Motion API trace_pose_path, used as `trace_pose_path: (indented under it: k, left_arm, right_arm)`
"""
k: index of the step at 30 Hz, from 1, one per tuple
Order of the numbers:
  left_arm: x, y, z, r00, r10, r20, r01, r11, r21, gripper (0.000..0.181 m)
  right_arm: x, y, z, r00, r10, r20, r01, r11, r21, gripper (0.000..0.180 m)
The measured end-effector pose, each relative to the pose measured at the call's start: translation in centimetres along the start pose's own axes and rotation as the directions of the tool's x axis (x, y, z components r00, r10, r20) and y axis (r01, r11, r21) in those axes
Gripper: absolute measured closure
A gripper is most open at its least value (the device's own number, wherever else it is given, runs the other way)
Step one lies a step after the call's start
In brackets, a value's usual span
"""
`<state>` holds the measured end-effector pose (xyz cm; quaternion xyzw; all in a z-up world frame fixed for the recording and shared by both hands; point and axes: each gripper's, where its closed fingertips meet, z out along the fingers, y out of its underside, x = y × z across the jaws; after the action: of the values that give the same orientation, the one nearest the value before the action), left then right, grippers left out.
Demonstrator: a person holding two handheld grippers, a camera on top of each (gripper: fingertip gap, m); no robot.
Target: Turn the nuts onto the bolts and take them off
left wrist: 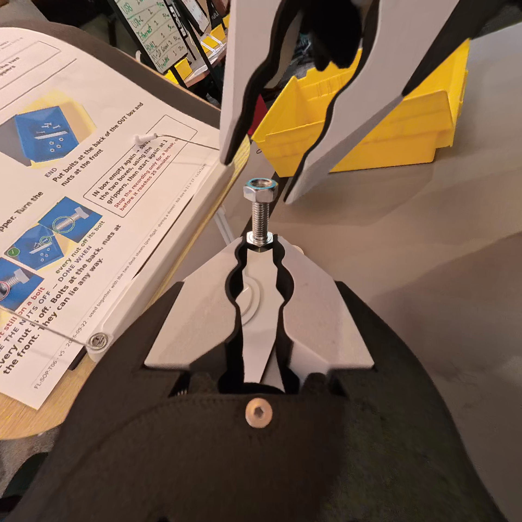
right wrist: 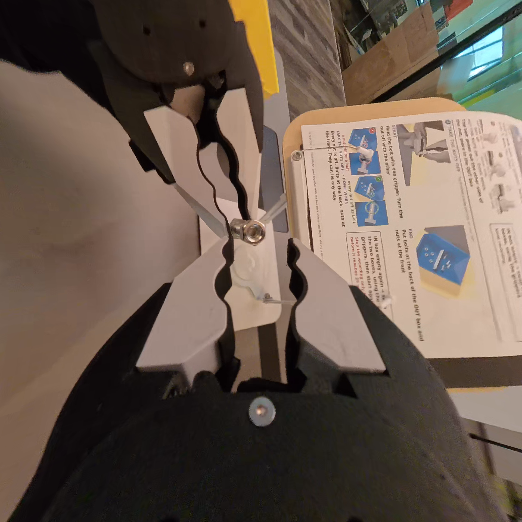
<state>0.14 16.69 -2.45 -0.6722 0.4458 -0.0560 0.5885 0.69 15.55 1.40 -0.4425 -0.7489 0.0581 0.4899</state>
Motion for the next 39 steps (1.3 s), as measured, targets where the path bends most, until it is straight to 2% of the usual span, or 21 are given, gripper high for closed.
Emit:
trace_pose_path:
  k: [6, 11, 15, 17, 22, 24, 29, 31, 34, 36, 39]
  left_arm:
    - [-0.6, 0.3, 0.0, 0.997, -0.071, 0.002, 0.071, 0.997, 0.024, 0.165]
    - [-0.7, 0.4, 0.1, 0.997, -0.075, 0.015, 0.074, 0.997, 0.019, 0.165]
    - [-0.5, 0.4, 0.3, 0.999, -0.043, 0.031, 0.043, 0.999, 0.0, 0.165]
    - [-0.4, 0.3, 0.3, 0.999, -0.035, 0.029, 0.035, 0.999, -0.002, 0.165]
    - [-0.3, 0.4, 0.4, 0.999, -0.023, 0.03, 0.023, 1.0, -0.013, 0.165]
    - [-0.3, 0.3, 0.3, 0.999, -0.019, 0.026, 0.019, 1.0, -0.011, 0.165]
    - [0.1, 0.4, 0.4, 1.0, -0.002, 0.009, 0.002, 1.0, -0.019, 0.165]
    - [0.3, 0.3, 0.4, 1.0, -0.002, -0.003, 0.002, 1.0, -0.013, 0.165]
    - [0.8, 0.2, 0.5, 1.0, 0.003, -0.025, -0.003, 1.0, -0.008, 0.165]
    - [1.0, 0.2, 0.6, 1.0, 0.003, -0.031, -0.003, 1.0, -0.006, 0.165]
    - [0.9, 0.0, 0.5, 0.999, -0.01, -0.032, 0.01, 1.0, 0.007, 0.165]
  right_arm:
    - [0.5, -0.4, -0.7, 0.961, 0.264, 0.085, -0.27, 0.96, 0.069, 0.143]
    - [0.5, -0.9, -0.1, 0.836, 0.516, 0.188, -0.536, 0.841, 0.077, 0.148]
    - [0.1, -0.5, 0.9, 0.78, 0.593, 0.199, -0.61, 0.792, 0.031, 0.152]
    - [-0.1, -0.7, 1.1, 0.774, 0.597, 0.212, -0.616, 0.787, 0.033, 0.164]
    - [-0.2, -0.5, 1.2, 0.821, 0.54, 0.185, -0.553, 0.833, 0.023, 0.165]
    - [-0.3, -0.5, 1.0, 0.868, 0.467, 0.167, -0.478, 0.878, 0.029, 0.166]
    - [-0.6, -0.1, 0.8, 0.98, 0.18, 0.08, -0.181, 0.984, 0.001, 0.171]
    - [-0.8, -0.2, 0.6, 0.998, 0.032, 0.044, -0.032, 0.999, -0.018, 0.175]
    - [-1.0, 0.1, 0.3, 0.983, -0.185, -0.011, 0.184, 0.98, -0.075, 0.18]
    - [-1.2, 0.1, 0.3, 0.982, -0.191, -0.004, 0.19, 0.979, -0.08, 0.179]
    - [-1.2, -0.2, 0.4, 0.997, -0.079, 0.025, 0.08, 0.996, -0.036, 0.155]
